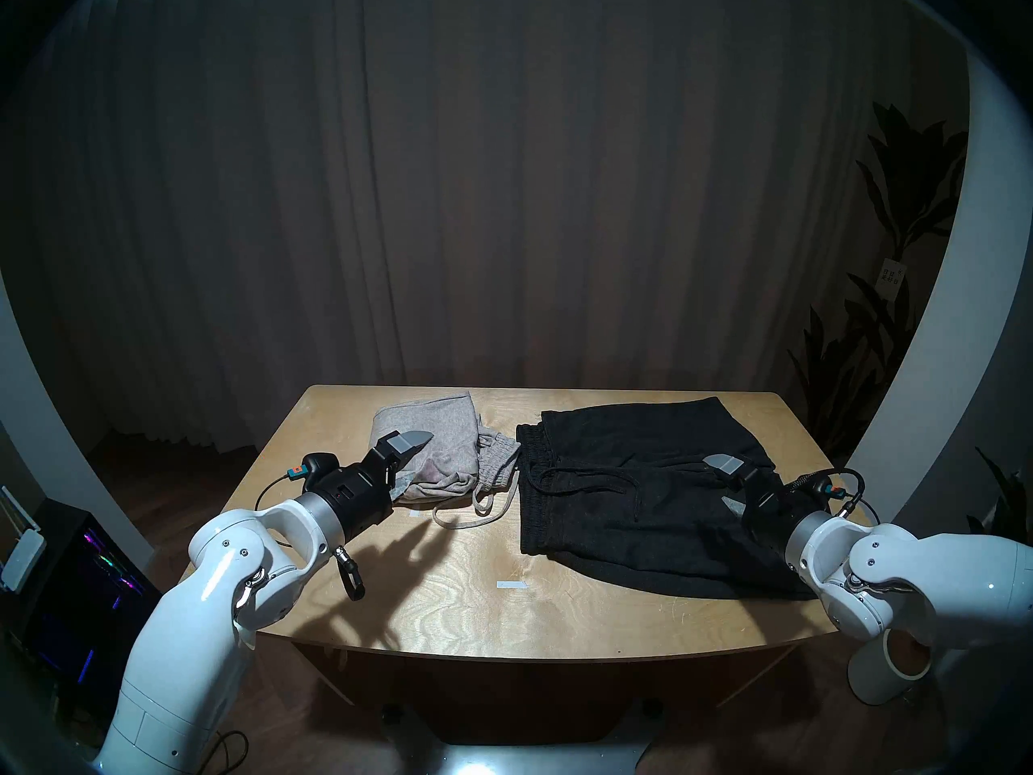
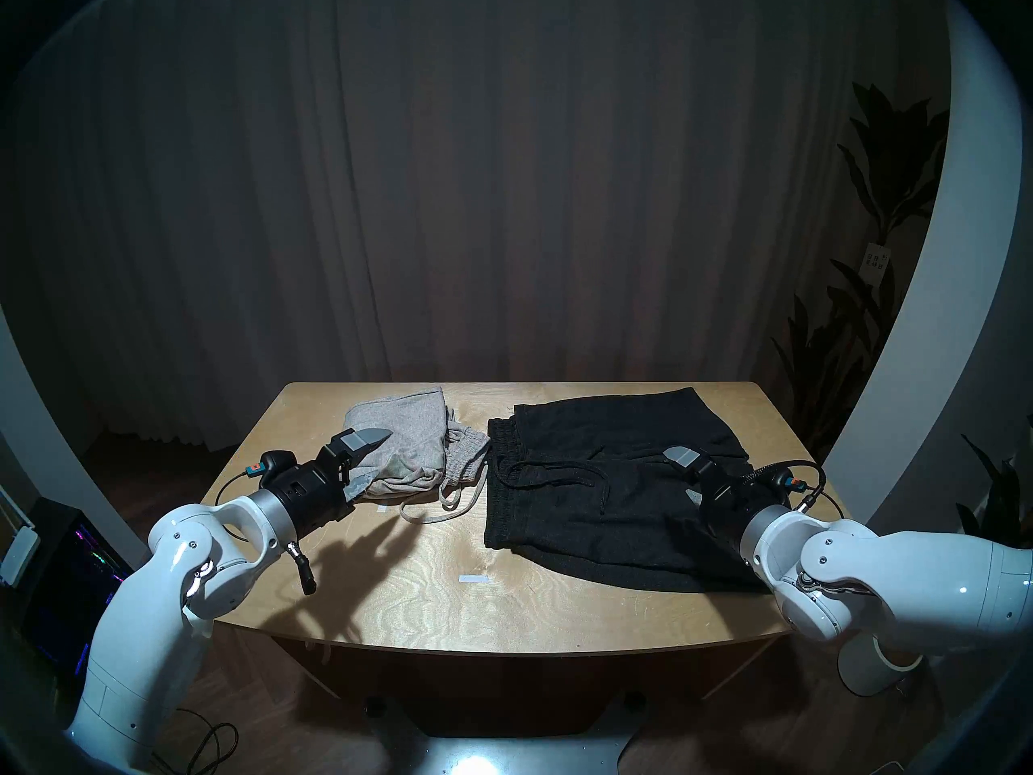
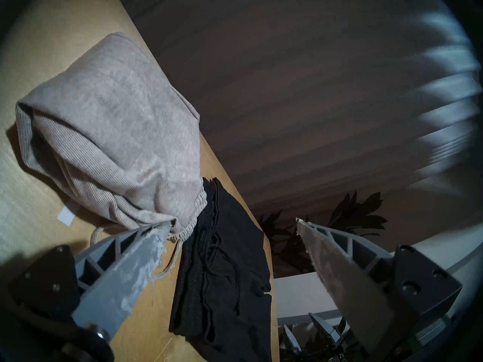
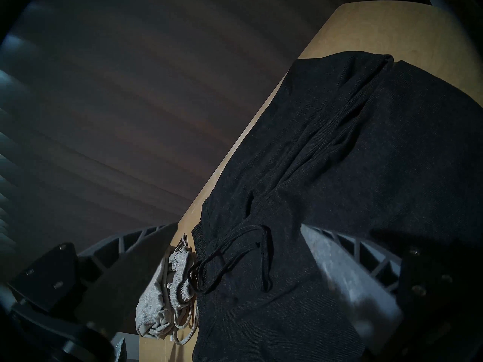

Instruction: Fold pants twice and stack them

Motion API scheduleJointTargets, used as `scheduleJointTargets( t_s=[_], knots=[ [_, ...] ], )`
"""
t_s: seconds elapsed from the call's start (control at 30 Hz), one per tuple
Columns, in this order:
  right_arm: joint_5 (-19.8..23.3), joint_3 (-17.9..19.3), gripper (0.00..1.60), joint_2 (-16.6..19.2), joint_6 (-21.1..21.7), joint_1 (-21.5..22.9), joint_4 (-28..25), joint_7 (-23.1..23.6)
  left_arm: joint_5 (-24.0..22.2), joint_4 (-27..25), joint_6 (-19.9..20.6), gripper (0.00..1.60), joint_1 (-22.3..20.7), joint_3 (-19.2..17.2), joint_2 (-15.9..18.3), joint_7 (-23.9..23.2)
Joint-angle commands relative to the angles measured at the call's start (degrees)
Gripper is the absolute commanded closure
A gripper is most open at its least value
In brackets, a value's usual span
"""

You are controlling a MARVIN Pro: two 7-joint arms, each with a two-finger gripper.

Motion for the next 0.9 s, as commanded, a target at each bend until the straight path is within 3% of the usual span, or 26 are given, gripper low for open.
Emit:
scheduleJointTargets(
  t_s=[0.0,0.57,0.87],
  knots=[
    [1.9,0.6,0.0,0.5,2.1,-1.3,0.4,5.6,-0.1,-1.9,0.8,0.0,-0.7,-0.1,0.7,0.2],
    [7.2,2.0,0.0,0.7,7.5,-3.6,2.9,19.2,-0.8,-2.6,2.8,0.0,-1.4,-0.3,1.9,2.6],
    [11.7,0.8,0.0,0.8,10.8,-7.0,5.5,25.2,-1.9,-1.9,4.3,0.0,-0.7,0.6,2.0,3.4]
  ],
)
